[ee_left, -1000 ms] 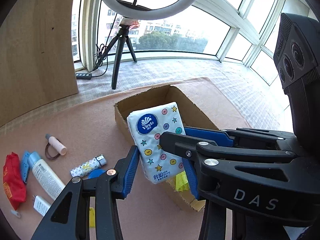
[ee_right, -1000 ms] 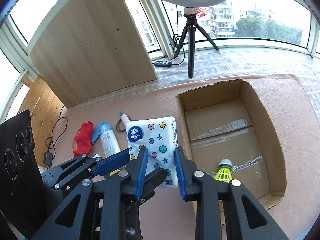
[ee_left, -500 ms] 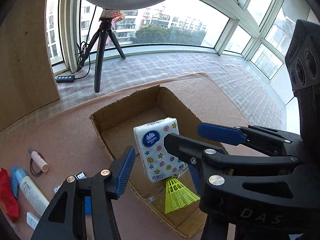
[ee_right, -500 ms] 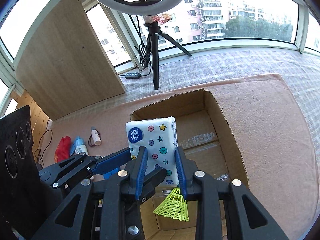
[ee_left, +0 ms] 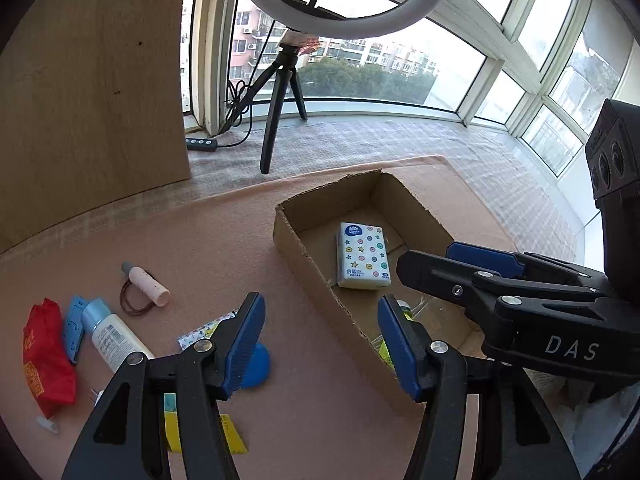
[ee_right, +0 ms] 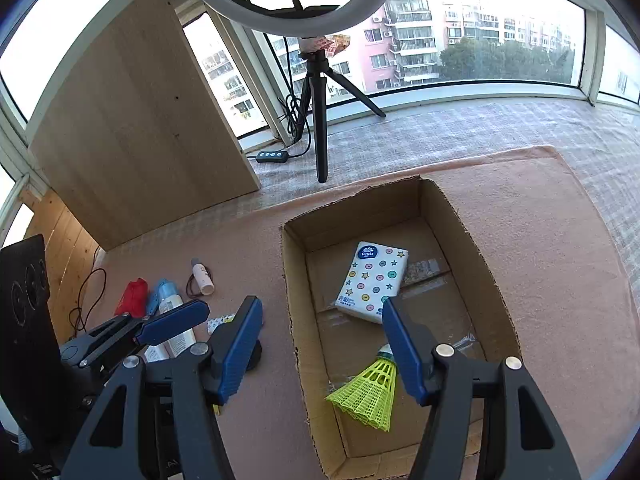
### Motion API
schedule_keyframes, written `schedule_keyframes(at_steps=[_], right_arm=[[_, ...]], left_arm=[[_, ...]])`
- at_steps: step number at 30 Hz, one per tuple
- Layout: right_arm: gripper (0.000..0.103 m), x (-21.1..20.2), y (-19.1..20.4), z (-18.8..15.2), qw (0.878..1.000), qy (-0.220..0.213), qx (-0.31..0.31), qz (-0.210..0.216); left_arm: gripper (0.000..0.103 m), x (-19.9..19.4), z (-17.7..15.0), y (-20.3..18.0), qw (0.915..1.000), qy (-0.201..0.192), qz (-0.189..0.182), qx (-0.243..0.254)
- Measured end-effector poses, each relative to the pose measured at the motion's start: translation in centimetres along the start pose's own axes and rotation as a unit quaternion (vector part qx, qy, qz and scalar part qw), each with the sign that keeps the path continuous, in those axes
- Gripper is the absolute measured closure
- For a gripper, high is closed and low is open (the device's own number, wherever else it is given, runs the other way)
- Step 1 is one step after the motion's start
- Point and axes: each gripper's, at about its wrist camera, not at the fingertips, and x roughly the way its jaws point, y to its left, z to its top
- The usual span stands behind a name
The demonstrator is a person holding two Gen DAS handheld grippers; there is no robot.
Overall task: Organize objects
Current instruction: 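Carry the tissue pack with the right tool into the box and release, then move the right tool back to the red drawstring bag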
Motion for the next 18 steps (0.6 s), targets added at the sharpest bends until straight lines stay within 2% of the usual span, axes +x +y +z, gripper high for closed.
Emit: schedule_keyframes(at_steps=[8,18], right_arm=[[0.044,-0.2,4.7,-1.6,0.999,0.002,-0.029,0.012],[0.044,1.4,10.8,-3.7,0.997,0.022,-0.066,0.025]], left_arm=[[0.041,-4.9,-3.1,8.6,0.9972,-0.020,0.048,-0.054],[0.041,-10.7,-7.8,19.6,0.9859,-0.035,0.098,-0.132]])
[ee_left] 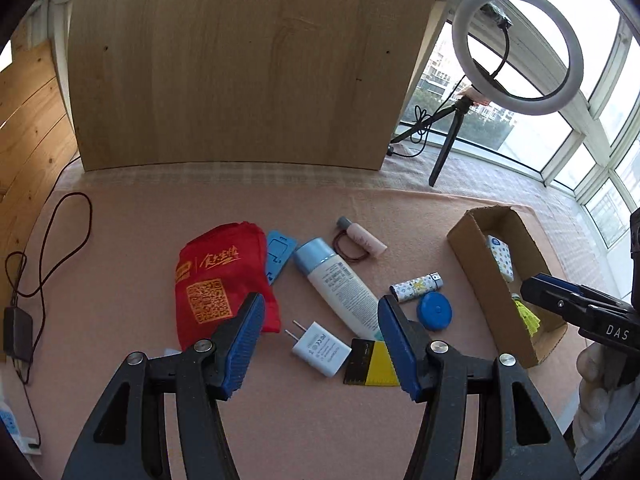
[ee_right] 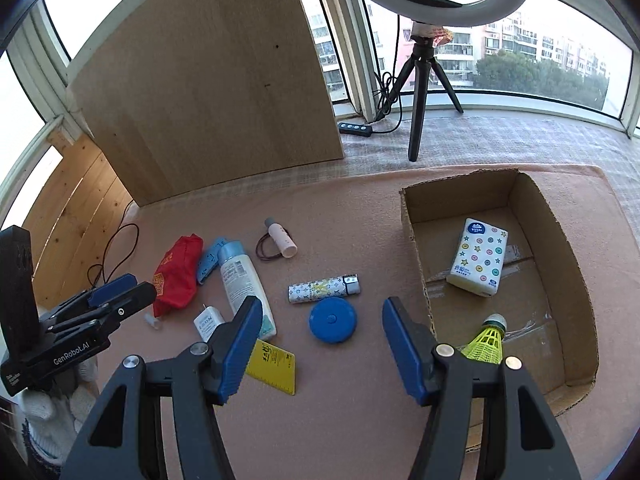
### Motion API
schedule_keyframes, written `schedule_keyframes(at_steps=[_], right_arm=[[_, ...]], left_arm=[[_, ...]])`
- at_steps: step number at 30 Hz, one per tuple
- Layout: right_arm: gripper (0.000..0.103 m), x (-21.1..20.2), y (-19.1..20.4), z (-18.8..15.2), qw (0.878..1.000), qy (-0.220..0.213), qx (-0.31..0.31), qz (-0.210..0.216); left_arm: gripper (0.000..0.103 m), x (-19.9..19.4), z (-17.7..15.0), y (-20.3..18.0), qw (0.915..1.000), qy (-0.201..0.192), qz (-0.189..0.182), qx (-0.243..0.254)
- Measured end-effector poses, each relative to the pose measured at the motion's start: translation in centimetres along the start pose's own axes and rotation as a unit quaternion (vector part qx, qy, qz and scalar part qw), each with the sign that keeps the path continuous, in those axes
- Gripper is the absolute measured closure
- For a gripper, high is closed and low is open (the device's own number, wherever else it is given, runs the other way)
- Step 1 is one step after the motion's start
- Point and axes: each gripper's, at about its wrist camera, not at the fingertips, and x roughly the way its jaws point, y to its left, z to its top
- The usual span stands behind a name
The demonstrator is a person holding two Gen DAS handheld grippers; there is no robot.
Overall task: Organize objects
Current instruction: 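Move the right tool back to the red drawstring bag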
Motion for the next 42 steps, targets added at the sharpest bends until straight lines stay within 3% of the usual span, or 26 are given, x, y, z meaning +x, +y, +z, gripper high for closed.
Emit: schedule_keyframes(at_steps=[6,8,10,11,17,19,24,34,42], right_arm=[[0.044,1.7,4.0,-0.2,0.999,0.017,-0.026,0.010],[0.044,2.5,5.3,-0.1,0.999,0.025,-0.036,0.015],[0.043,3.5,6.5,0.0,0.998,0.033,-0.042,0.019],[0.043,4.0,7.0,0.1,0.998,0.038,-0.043,0.022],[0.042,7.2,9.5,0.9,0.996,0.067,-0.036,0.045],[0.042,8.0,10.3,1.2,0.995,0.073,-0.036,0.049],[0.042,10.1,12.3,1.9,0.994,0.086,-0.042,0.051],[0.042,14.0,14.7,2.9,0.992,0.108,-0.045,0.050],[0.042,17.4,16.3,3.6,0.989,0.127,-0.057,0.041]], left_arm=[[0.041,-1.0,-0.6,6.0,0.9991,0.001,0.017,-0.038],[0.036,-0.9,-0.6,7.6,0.9987,0.006,0.017,-0.047],[0.024,-0.7,-0.7,9.1,0.9982,0.010,0.014,-0.057],[0.024,-0.5,-0.7,9.7,0.9980,0.011,0.014,-0.060],[0.024,1.2,-0.7,12.9,0.9961,0.034,-0.008,-0.081],[0.019,1.7,-0.7,13.7,0.9946,0.039,-0.020,-0.094],[0.016,3.3,-0.6,14.9,0.9903,0.050,-0.052,-0.119],[0.015,6.3,-0.3,15.8,0.9857,0.069,-0.080,-0.131],[0.015,8.2,-0.3,15.8,0.9860,0.086,-0.084,-0.116]])
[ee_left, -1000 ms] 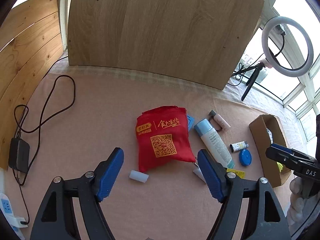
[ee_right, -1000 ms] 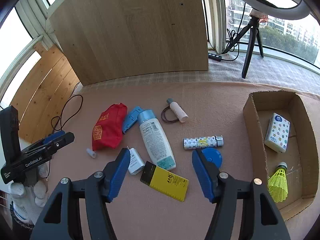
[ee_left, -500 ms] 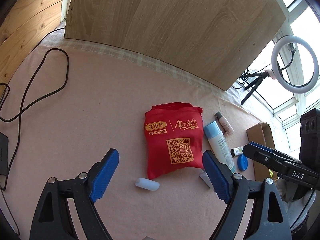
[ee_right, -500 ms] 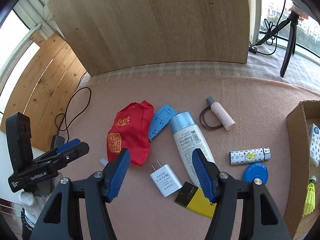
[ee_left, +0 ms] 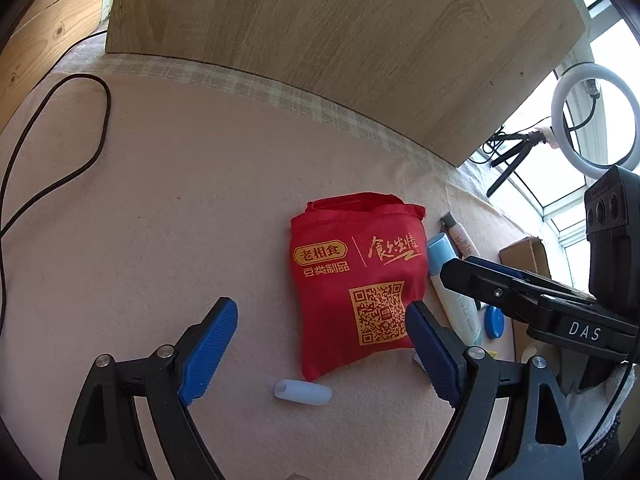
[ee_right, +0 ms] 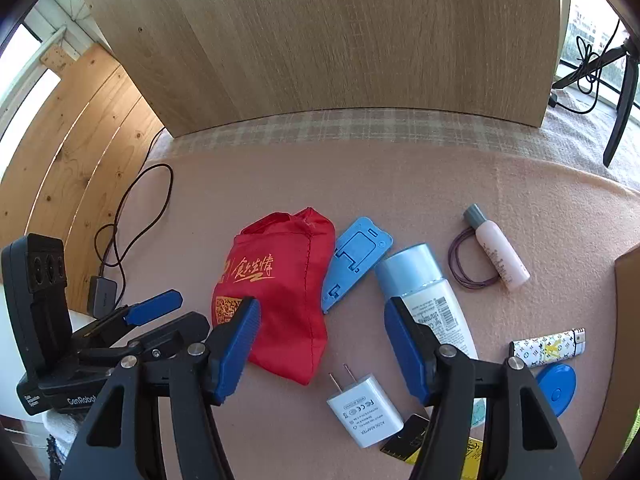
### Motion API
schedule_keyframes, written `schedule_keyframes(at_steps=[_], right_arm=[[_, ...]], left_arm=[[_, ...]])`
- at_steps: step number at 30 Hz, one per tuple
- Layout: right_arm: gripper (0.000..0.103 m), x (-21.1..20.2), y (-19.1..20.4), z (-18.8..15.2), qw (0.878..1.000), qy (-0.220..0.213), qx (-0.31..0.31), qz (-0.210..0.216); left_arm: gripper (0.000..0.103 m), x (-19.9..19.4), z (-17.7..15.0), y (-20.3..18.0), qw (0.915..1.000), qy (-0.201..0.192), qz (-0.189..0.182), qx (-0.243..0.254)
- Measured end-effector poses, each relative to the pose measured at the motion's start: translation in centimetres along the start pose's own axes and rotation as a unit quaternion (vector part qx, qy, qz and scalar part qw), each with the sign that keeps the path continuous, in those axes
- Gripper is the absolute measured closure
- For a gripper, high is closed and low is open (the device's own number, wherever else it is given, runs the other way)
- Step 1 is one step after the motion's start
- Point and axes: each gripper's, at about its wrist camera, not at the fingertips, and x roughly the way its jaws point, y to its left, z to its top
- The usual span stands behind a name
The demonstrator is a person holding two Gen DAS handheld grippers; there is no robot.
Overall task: Organize objects
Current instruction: 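Move the right tool back to the red drawstring bag, then close the right tool fingers on the red bag and lift, then carry the red bag with the right tool into the box and release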
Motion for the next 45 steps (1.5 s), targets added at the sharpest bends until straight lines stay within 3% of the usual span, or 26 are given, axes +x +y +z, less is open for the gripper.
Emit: schedule_keyframes(at_steps=[8,17,20,27,35,45], right_arm=[[0.042,2.2,0.3,0.8,1.000,0.020,-0.002,0.004],[0.041,3.8,0.8,1.5,0.998,0.051,0.000,0.046],[0.041,4.1,1.4,1.4,0.997,0.055,-0.012,0.048],[0.049,4.0,1.6,1.1,0.997,0.056,-0.011,0.060],[0.051,-0.1,0.2,-0.2,0.996,0.017,0.005,0.083],[0.051,-9.0,-5.6,-4.3,0.995,-0.058,0.035,0.067]], left_arm=[[0.015,1.6,0.5,-0.6,0.9998,0.015,-0.008,0.014],[0.016,3.0,0.6,-1.4,0.9993,0.023,-0.014,0.026],[0.024,3.1,0.6,-2.1,0.9988,0.023,-0.019,0.037],[0.029,2.3,0.3,-3.9,0.9977,0.007,0.009,0.067],[0.029,-0.5,-0.4,-8.6,0.9927,-0.029,0.021,0.115],[0.029,-1.6,-2.9,-20.0,0.9812,-0.050,-0.011,0.186]])
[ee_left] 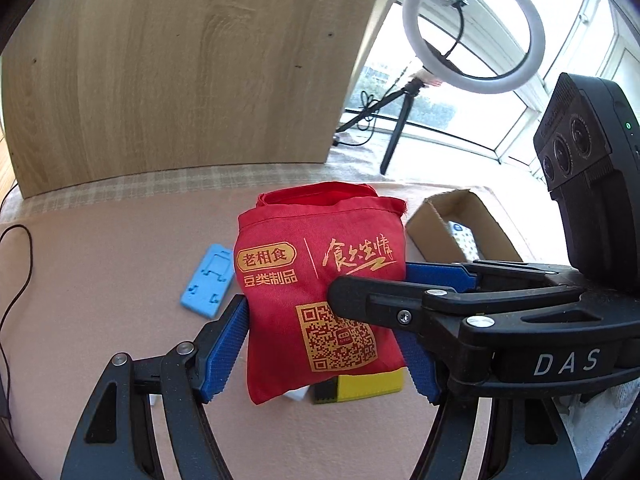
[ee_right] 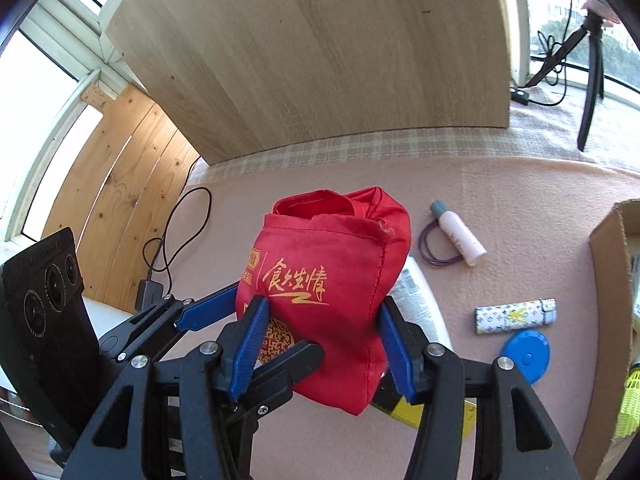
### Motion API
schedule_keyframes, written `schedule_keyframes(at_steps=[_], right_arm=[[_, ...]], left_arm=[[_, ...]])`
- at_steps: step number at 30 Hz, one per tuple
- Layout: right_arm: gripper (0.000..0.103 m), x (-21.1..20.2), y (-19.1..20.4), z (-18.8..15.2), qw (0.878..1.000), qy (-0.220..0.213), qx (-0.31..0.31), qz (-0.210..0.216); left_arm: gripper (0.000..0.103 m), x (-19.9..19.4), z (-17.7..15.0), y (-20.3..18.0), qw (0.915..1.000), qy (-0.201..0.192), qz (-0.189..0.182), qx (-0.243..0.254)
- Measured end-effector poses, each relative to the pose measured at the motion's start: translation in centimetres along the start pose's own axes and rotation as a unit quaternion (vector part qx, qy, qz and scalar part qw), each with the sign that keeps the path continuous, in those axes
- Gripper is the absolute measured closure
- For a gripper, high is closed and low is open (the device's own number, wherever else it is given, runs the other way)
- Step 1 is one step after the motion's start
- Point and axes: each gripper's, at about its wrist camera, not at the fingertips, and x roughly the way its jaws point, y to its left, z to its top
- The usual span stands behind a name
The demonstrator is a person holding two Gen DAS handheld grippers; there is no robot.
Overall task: Organize objects
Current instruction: 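Carry the red bag with the right tool into the box and release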
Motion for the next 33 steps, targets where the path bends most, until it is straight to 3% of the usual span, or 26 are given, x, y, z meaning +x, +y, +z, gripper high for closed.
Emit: schedule_keyframes(at_steps=[10,19,27,33], right_arm=[[0.051,-10.6,-9.5,-3.8,0.995,-0.060,0.040,-0.068],[0.051,-16.9,-18.9,-6.5,0.986,-0.085,0.097,-0.105],[0.051,-18.9,-24.2,-7.4,0.981,-0.093,0.129,-0.110],[0.045,-19.3,-24.9,-7.4,0.976,-0.093,0.115,-0.159]], left_arm=[[0.029,3.7,0.5,-14.4,0.9955,0.008,-0.068,0.066],[0.029,8.7,0.0,-25.7,0.9883,0.031,-0.105,0.106],[0.029,11.2,-0.1,-30.2,0.9857,0.050,-0.109,0.119],[0.028,12.0,-0.2,-30.2,0.9869,0.064,-0.080,0.125]])
